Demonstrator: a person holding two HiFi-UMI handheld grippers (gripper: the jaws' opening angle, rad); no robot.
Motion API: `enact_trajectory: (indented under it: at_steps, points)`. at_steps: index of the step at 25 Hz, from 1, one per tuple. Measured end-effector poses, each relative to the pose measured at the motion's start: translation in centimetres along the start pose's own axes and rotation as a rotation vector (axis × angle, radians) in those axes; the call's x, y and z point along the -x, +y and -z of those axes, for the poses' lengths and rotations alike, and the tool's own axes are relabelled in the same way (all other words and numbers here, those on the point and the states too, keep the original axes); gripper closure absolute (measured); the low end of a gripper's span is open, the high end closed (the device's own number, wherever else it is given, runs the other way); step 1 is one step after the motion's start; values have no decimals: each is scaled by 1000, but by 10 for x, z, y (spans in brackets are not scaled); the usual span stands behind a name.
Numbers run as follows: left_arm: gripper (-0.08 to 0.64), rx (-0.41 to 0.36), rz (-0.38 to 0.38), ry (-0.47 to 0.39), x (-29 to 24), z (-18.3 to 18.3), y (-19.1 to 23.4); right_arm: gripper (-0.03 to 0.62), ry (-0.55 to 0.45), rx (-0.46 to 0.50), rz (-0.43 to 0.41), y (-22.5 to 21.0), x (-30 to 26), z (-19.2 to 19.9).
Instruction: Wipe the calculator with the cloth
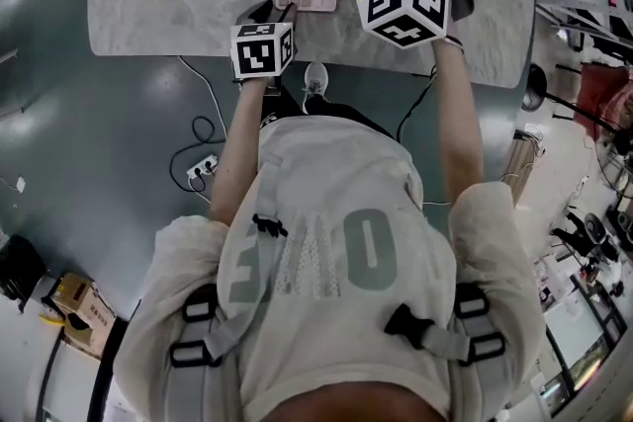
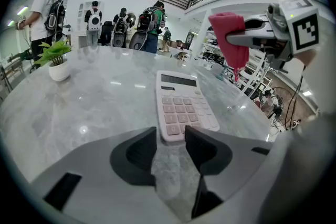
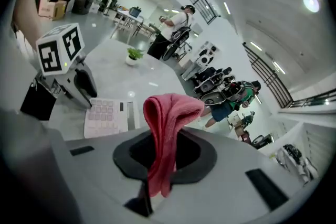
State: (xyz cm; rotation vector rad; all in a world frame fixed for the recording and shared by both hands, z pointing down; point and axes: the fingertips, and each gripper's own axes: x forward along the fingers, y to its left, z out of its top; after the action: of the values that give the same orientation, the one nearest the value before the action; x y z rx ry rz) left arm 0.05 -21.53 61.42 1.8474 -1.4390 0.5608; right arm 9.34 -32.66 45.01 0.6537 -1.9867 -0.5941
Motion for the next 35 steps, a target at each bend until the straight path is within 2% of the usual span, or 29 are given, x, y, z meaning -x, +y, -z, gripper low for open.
enact_trajectory:
  at_steps: [14,23,35]
  points:
    - [381,-13,14,4,-3,0,3,537,148,226,-157,59,-70,18]
    - [380,-15,16,3,-2,0,3,537,199,275,-224,87,-96,29]
    - [380,-20,13,1,-1,0,2,537,225,287,-205,91,-97,30]
